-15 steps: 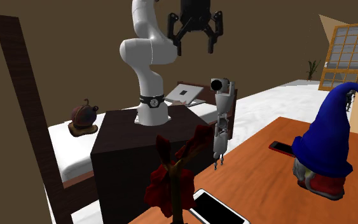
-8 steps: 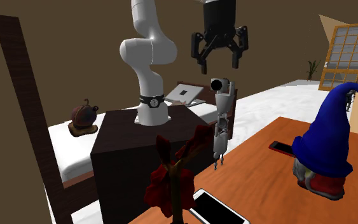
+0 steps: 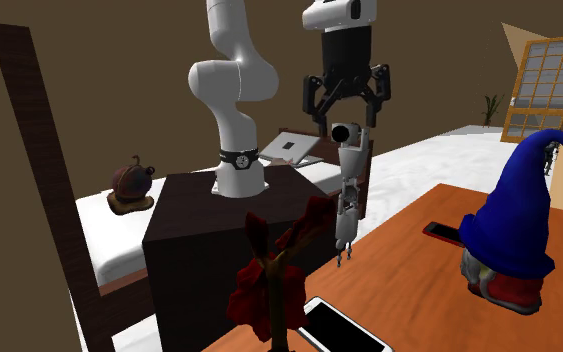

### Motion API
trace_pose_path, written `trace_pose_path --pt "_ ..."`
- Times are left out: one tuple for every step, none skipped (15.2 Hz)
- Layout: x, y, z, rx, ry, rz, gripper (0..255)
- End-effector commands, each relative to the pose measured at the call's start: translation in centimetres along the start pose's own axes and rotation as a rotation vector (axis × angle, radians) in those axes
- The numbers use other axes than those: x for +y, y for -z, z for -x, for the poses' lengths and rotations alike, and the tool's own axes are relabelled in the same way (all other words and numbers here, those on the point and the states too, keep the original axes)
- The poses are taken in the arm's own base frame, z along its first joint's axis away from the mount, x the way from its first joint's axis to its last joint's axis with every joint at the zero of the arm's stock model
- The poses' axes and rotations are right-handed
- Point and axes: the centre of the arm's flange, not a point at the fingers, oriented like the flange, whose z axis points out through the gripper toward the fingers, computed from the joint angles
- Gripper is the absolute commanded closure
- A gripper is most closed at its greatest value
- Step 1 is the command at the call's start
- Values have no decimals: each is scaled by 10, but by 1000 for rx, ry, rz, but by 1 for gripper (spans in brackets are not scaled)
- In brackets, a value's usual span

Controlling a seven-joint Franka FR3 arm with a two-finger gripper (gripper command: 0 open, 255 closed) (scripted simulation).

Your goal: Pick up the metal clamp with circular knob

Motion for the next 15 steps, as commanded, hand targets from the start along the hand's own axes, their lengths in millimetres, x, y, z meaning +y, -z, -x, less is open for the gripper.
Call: trace_pose_path --pt "0 -2 -1 1 0 0 255" --pt "0 -2 -1 1 0 0 255" --pt "0 -2 0 1 0 0 255" --pt "0 -2 -1 1 0 0 255" --pt "0 -2 -1 1 0 0 255" --pt "0 -2 -1 1 0 0 255" --pt "0 -2 -1 1 0 0 255" --pt "0 -2 -1 1 0 0 255" --pt "0 -2 -1 1 0 0 255" --pt "1 -2 -1 0 0 0 255" --pt "0 3 0 1 0 0 255" --pt "-1 9 1 0 0 0 255" --pt "-2 14 1 0 0 0 255" --pt "-3 19 2 0 0 0 255" --pt "-3 24 2 0 0 0 255"
